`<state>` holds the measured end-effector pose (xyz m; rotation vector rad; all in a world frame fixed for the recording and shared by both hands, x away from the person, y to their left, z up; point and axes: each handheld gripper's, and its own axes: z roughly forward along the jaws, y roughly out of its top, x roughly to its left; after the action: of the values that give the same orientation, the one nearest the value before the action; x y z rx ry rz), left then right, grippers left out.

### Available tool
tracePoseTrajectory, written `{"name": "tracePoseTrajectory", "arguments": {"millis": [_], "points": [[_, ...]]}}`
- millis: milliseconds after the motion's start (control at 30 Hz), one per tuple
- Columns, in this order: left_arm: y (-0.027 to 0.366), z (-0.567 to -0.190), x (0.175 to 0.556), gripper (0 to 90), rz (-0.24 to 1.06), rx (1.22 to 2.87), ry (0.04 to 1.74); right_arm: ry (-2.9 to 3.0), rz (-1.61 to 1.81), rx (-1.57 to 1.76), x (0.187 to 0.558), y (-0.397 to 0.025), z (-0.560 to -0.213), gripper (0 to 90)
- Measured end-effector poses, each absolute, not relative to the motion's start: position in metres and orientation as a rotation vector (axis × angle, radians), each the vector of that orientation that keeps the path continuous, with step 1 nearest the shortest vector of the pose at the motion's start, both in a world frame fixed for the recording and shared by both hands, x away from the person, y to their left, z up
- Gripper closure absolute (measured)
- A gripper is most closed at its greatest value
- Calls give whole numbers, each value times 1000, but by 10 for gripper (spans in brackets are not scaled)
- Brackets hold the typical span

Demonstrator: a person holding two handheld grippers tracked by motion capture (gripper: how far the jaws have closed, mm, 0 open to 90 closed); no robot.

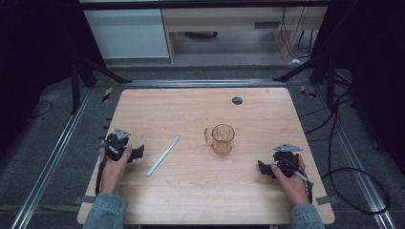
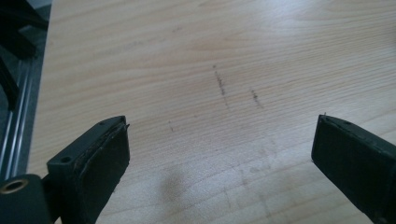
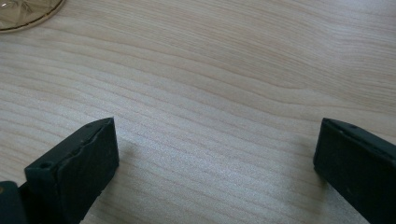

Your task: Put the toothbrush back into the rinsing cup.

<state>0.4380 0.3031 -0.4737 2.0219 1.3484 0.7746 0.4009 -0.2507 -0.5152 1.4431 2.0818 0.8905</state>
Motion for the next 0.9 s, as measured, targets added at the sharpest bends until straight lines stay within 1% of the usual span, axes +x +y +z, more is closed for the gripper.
{"name": "tracePoseTrajectory", "arguments": {"millis": [100, 167, 367, 567, 633, 767, 900], "points": [[301, -460, 433, 40, 798, 1986, 1311, 2082, 894, 1443, 401, -251, -515, 4], [298, -452, 430, 40, 824, 1999, 1297, 2082, 894, 1443, 401, -251, -515, 5], [291, -440, 424, 55, 790, 2054, 1288, 2082, 894, 1443, 401, -251, -515, 4], [283, -437, 418, 61, 712, 2111, 1262, 2074, 890, 1449, 400, -250, -515, 4], [281, -433, 415, 107, 692, 2137, 1249, 2068, 890, 1460, 400, -250, -515, 4], [277, -429, 412, 108, 632, 2132, 1224, 2066, 888, 1460, 400, -249, -515, 4], [277, -429, 415, 109, 556, 2170, 1211, 2065, 888, 1462, 399, -249, -515, 4]]}}
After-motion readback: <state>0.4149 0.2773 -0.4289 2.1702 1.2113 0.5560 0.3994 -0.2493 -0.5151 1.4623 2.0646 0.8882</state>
